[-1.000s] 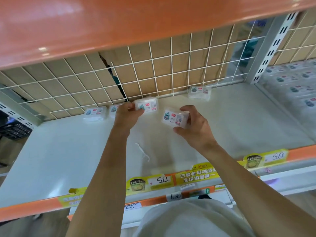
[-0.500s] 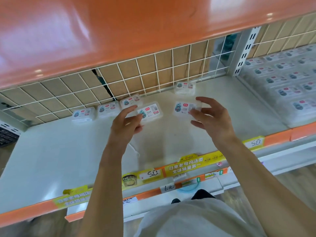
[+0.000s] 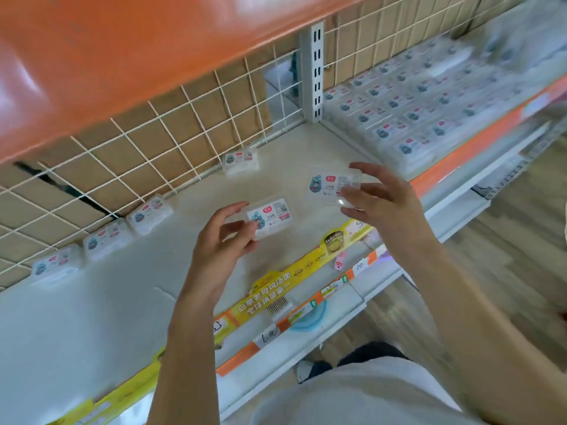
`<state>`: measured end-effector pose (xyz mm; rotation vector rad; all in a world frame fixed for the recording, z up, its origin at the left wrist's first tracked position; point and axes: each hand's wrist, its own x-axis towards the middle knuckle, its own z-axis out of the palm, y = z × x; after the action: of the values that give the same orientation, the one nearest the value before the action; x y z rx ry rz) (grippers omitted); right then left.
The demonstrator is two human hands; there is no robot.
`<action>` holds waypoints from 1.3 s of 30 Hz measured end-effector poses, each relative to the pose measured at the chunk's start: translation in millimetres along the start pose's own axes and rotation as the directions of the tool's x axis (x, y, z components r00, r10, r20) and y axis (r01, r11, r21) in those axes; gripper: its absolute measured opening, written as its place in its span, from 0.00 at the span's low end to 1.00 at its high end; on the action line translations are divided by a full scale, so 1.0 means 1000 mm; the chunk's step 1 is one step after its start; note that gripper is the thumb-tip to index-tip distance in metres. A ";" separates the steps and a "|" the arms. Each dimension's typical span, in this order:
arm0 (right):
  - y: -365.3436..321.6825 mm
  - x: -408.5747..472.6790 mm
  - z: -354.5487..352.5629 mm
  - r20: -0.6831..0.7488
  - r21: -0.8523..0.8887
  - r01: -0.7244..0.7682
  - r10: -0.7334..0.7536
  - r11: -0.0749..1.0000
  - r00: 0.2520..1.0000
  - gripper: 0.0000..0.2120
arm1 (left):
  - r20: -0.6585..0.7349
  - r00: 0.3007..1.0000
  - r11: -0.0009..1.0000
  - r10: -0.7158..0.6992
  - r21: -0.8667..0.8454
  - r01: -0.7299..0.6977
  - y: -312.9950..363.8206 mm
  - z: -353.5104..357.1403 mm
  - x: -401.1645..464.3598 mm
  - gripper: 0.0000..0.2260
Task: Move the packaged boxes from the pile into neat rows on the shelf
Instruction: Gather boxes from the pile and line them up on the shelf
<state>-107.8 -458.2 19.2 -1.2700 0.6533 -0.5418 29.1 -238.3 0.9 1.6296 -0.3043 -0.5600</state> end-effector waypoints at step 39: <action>-0.101 0.150 -0.377 -0.222 0.065 0.009 0.005 0.998 0.975 0.18 | 0.156 0.987 0.997 0.049 -0.061 -0.040 0.066 0.415 0.107 0.15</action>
<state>-270.8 -842.7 34.0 -1.1580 0.8137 -0.7081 -89.1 -655.5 22.6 1.5227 -0.4364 -0.6594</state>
